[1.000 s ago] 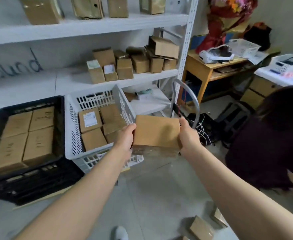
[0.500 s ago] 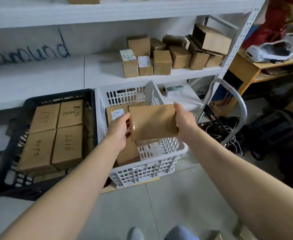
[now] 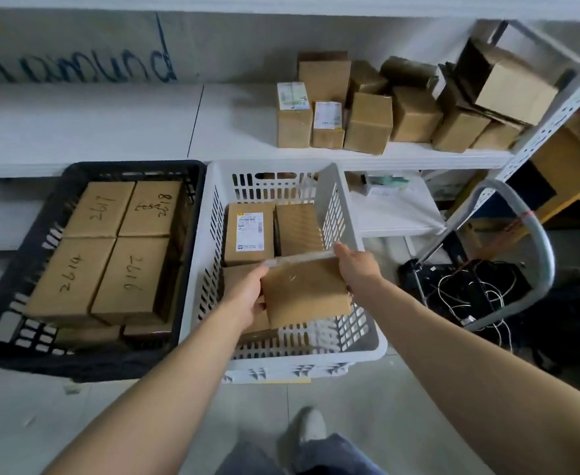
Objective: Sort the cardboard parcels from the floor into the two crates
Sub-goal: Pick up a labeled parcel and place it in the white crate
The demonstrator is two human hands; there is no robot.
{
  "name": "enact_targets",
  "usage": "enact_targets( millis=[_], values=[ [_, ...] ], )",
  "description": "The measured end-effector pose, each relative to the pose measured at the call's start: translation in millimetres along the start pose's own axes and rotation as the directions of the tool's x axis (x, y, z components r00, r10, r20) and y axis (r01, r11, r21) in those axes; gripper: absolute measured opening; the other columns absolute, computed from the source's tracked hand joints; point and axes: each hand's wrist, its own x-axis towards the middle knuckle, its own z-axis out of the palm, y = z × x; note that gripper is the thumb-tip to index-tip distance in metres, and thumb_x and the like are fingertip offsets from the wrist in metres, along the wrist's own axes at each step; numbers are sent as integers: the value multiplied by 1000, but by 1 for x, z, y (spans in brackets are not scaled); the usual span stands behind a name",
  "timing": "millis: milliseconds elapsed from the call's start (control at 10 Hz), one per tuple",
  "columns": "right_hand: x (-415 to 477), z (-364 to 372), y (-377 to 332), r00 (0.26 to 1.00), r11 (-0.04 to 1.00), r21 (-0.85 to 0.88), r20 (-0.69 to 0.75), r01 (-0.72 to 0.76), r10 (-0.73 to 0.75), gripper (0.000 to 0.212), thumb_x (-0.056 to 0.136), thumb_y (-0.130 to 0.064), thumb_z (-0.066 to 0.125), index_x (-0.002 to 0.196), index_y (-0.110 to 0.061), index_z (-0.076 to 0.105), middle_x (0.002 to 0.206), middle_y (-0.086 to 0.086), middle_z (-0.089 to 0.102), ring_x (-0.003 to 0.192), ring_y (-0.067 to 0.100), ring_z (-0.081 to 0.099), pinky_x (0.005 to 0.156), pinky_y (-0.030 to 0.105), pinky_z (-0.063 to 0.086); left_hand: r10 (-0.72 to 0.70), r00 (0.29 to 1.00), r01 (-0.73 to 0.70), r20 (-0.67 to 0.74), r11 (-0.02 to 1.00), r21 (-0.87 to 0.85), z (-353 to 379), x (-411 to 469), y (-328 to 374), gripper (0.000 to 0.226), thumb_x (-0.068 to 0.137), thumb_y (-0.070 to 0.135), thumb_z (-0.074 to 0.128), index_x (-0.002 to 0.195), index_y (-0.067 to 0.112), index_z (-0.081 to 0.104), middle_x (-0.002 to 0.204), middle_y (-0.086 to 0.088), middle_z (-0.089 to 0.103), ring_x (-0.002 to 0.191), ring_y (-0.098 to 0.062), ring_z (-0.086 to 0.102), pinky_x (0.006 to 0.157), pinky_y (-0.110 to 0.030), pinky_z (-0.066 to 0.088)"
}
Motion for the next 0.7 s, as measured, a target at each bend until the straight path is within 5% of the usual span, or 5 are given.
enact_targets(
  millis=[100, 500, 600, 700],
  values=[
    [12, 7, 17, 999, 987, -158, 33, -33, 39, 48, 95, -35, 48, 123, 3, 56, 104, 14, 59, 86, 26, 55, 67, 29, 41, -45, 997, 49, -60, 996, 73, 7, 14, -17, 5, 93, 15, 56, 94, 11, 59, 108, -10, 63, 101, -26, 60, 86, -40, 54],
    [35, 21, 35, 974, 911, -409, 176, -57, 140, 36, 95, -16, 45, 126, 3, 51, 100, 10, 53, 95, 23, 52, 72, 27, 40, -228, 974, 228, -12, 967, 110, 12, 51, -47, 8, 89, 2, 58, 93, 7, 63, 105, -11, 68, 99, -21, 65, 87, -34, 56],
    [41, 25, 38, 971, 915, -396, 178, -77, 159, 36, 93, -14, 49, 124, 4, 53, 76, 4, 45, 88, 22, 45, 75, 29, 37, -227, 973, 221, 32, 967, 123, 14, 52, -43, 8, 89, 3, 58, 93, 7, 62, 99, -10, 68, 93, -20, 66, 83, -32, 55],
    [46, 29, 43, 970, 910, -406, 173, -86, 169, 39, 92, -13, 50, 127, 3, 50, 86, 7, 46, 88, 22, 43, 72, 31, 38, -230, 973, 226, 24, 967, 122, 15, 59, -43, 8, 89, 3, 58, 94, 7, 62, 103, -12, 68, 97, -22, 66, 91, -37, 54]
  ],
)
